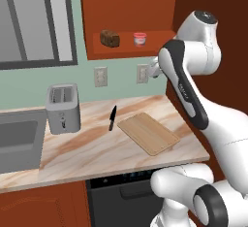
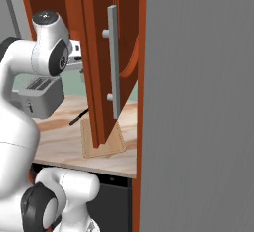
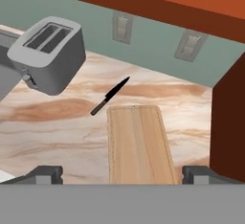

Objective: Pick the bread, place it on the cutting board, pick the jam, place it on the counter, and close the cabinet.

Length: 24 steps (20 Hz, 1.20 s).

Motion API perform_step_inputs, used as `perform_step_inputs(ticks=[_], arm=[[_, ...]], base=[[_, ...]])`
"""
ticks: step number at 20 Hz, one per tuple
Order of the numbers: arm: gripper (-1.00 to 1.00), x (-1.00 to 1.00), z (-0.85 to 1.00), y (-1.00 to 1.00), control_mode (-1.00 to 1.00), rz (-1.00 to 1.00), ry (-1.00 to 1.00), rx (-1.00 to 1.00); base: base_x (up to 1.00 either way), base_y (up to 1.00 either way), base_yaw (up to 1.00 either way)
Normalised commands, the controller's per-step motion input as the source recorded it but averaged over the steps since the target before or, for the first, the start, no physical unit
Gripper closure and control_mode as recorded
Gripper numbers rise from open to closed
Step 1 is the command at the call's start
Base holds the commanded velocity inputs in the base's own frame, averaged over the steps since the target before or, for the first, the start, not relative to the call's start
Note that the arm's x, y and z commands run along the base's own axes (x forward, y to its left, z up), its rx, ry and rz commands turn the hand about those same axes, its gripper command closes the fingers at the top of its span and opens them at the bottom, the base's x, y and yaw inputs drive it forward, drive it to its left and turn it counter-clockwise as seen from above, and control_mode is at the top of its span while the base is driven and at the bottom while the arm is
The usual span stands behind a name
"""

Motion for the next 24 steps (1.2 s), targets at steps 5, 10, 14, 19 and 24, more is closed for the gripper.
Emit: perform_step_inputs(ticks=[5, 10, 14, 19, 24], arm=[[-1.0, 0.0, 0.34, 0.21, -1.0, 0.0, -0.04, 0.0], [-1.0, 0.08, 0.3, 0.19, -1.0, 0.0, -0.05, 0.0], [-1.0, 0.16, 0.21, 0.13, -1.0, 0.0, -0.08, 0.0], [-1.0, 0.14, 0.16, 0.04, -1.0, 0.0, -0.11, 0.0], [-1.0, 0.15, 0.01, 0.01, -1.0, 0.0, -0.11, 0.01]], base=[[0.0, 0.0, 0.0], [0.0, 0.0, 0.0], [0.0, 0.0, 0.0], [0.0, 0.0, 0.0], [0.0, 0.0, 0.0]])
